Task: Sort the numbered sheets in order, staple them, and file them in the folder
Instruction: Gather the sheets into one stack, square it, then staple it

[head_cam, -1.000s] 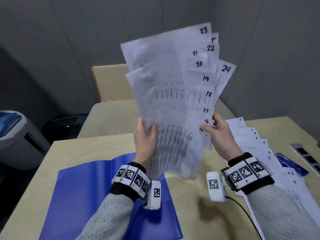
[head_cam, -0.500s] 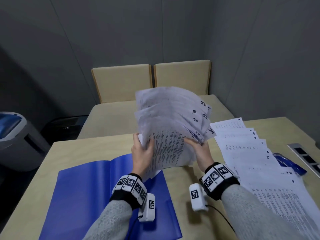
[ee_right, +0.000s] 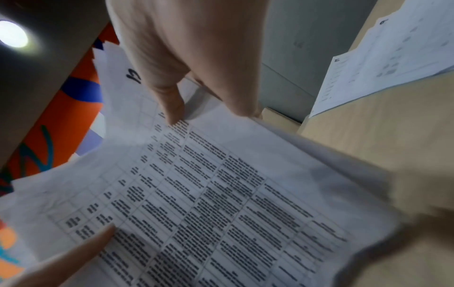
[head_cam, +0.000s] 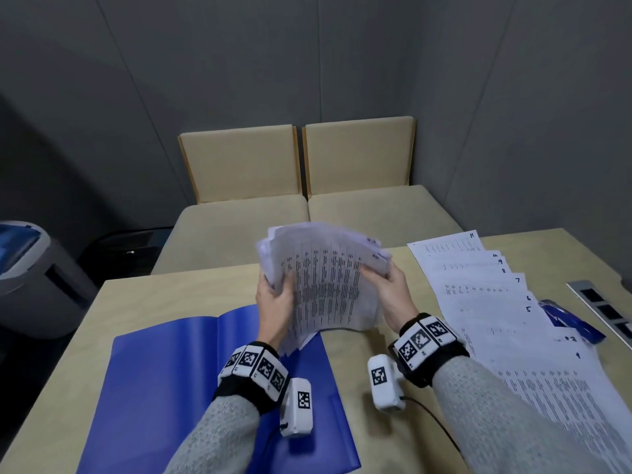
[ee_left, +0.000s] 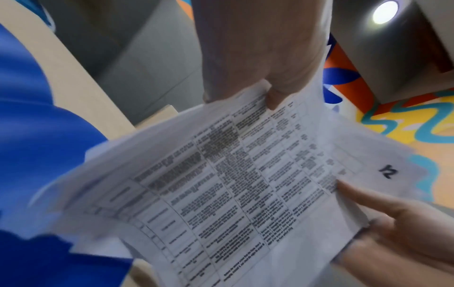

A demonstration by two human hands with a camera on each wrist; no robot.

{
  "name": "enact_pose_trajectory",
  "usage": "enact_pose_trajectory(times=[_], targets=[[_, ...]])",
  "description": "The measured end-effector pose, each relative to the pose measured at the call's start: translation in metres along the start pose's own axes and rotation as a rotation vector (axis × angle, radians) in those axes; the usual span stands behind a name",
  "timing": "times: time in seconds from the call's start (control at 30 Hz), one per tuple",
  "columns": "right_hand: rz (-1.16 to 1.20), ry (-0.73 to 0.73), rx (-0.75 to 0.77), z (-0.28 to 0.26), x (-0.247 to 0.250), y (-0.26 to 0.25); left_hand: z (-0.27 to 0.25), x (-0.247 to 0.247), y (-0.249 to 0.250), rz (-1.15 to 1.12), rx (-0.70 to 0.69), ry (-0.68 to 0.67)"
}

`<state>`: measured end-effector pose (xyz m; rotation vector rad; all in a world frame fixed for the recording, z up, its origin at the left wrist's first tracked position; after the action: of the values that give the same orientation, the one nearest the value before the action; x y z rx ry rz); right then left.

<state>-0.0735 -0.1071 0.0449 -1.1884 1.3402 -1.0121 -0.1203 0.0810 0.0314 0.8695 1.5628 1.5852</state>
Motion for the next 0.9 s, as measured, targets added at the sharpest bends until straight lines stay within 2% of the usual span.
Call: enact_pose_trajectory(times=[0.07, 0.17, 0.23, 0.33, 0.47, 0.6, 0.73, 0.9], targets=[[0.068, 0.017, 0.000, 0.001, 0.000, -0.008, -0.003, -0.006, 0.006, 0.016, -0.058, -0.002], [0.032, 0.018, 0.004, 0.001, 0.008, -0.011, -0.004, -0.003, -0.003, 0.132, -0.102, -0.034], [-0.017, 0.029, -0.037, -0.001, 0.012, -0.006, -0.007, 0.001, -0.011, 0.168, -0.074, -0.063], [-0.029, 0.038, -0.125, -0.001, 0.013, 0.012, -0.012, 0.004, -0.021, 0.073, 0.036, -0.082], [-0.022, 0.041, -0.155, -0.004, 0.002, 0.017, -0.013, -0.001, -0.026, -0.062, 0.128, -0.023], [0.025, 0.076, -0.122, -0.005, 0.007, 0.016, -0.008, -0.001, -0.036, -0.060, 0.135, 0.002], [-0.109, 0.047, -0.108, -0.012, 0.012, 0.031, -0.012, 0.002, -0.056, 0.077, 0.135, -0.056], [-0.164, 0.133, -0.177, -0.009, 0.006, 0.053, -0.015, -0.005, -0.064, 0.114, 0.125, -0.009]])
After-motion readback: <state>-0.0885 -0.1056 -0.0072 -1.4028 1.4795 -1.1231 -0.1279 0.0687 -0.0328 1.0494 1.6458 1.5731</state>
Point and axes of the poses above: each hand's wrist, its own z-axis towards the middle knuckle, its own x-axis out of the back of the hand, y = z × x, the point moved 1 cm from there along z, towards the middle knuckle, and after that the axes turned 1 degree about -z, right-handed, at the moved point
